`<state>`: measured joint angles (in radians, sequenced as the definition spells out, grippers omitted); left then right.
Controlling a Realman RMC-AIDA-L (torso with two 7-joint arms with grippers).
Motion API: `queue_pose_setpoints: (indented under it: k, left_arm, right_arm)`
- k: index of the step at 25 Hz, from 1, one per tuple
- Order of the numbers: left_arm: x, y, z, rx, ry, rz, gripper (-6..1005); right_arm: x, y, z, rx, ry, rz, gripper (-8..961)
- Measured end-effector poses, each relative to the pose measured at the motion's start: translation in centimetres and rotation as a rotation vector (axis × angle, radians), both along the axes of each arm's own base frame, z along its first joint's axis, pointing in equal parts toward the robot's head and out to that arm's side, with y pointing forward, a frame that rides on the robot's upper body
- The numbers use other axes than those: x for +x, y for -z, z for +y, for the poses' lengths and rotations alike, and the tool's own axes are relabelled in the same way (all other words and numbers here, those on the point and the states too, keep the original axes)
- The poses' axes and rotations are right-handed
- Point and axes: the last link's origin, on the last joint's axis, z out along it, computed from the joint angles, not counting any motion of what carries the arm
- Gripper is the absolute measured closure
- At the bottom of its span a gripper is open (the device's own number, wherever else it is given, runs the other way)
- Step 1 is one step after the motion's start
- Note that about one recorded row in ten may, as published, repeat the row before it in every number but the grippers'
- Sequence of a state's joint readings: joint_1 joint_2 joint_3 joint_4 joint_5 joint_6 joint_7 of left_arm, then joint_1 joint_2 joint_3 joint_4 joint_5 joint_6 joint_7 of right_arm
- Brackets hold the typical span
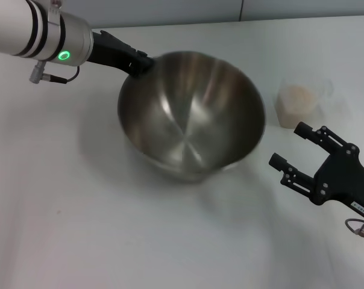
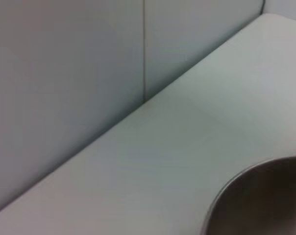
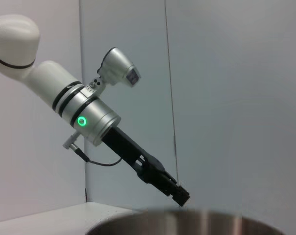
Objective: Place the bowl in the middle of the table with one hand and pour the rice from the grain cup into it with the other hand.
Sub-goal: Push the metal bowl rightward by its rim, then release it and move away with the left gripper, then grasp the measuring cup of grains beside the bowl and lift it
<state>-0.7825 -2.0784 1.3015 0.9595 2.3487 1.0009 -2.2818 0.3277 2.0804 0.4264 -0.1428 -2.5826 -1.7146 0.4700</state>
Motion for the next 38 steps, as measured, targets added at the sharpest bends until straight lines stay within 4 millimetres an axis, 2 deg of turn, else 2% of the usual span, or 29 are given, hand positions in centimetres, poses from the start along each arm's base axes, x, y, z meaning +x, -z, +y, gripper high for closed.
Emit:
queue_pose_setpoints:
  k: [3,9,16,19,25,28,31,32,35,38]
  left_arm:
    - [-0.2,0.1,0.1,0.014,0.005,-0.012,915]
    - [-0.6,0.2,0.2,0.029,0.053,-0.038,729]
    - [-0.9,-0.2,0.6,0.07,0.051,-0.043,454]
    - [-1.6,-0.8,1.0,0.145,0.05,-0.043,318]
    - [-2.3,-2.0,1.1,0.232,0.045,-0.071,138]
    - [-3.1,-3.3,0.8,0.314,0.038,-0.136,138]
    - [-3.3,-3.5,0.7,0.33,0.044,-0.147,138]
    - [-4.3,-4.3,0.1,0.371,0.066,-0.19,138]
    - [-4.8,-4.7,-0.3,0.388,0.073,-0.222,139]
    - [-6.6,-6.2,-2.8,0.377,0.145,-0.348,139]
  right_arm:
    - [0.0,0.0,0.0,-0.001,0.002,0.003,170]
    - [-0.1,0.0,0.0,0.0,0.001,0.006,171]
    - [-0.1,0.0,0.2,0.012,0.005,0.011,171]
    - [-0.2,0.0,0.3,0.018,0.004,0.016,171]
    - [-0.4,-0.4,0.9,0.057,0.012,0.03,170]
    - [-0.5,-0.6,1.3,0.069,0.013,0.033,170]
    - [-0.6,-0.6,1.5,0.073,0.009,0.035,170]
    - [-0.7,-0.7,1.6,0.074,0.006,0.035,170]
    - [-0.9,-0.8,2.0,0.074,-0.004,0.034,170]
    - [-1.0,-0.8,2.3,0.074,-0.011,0.031,171]
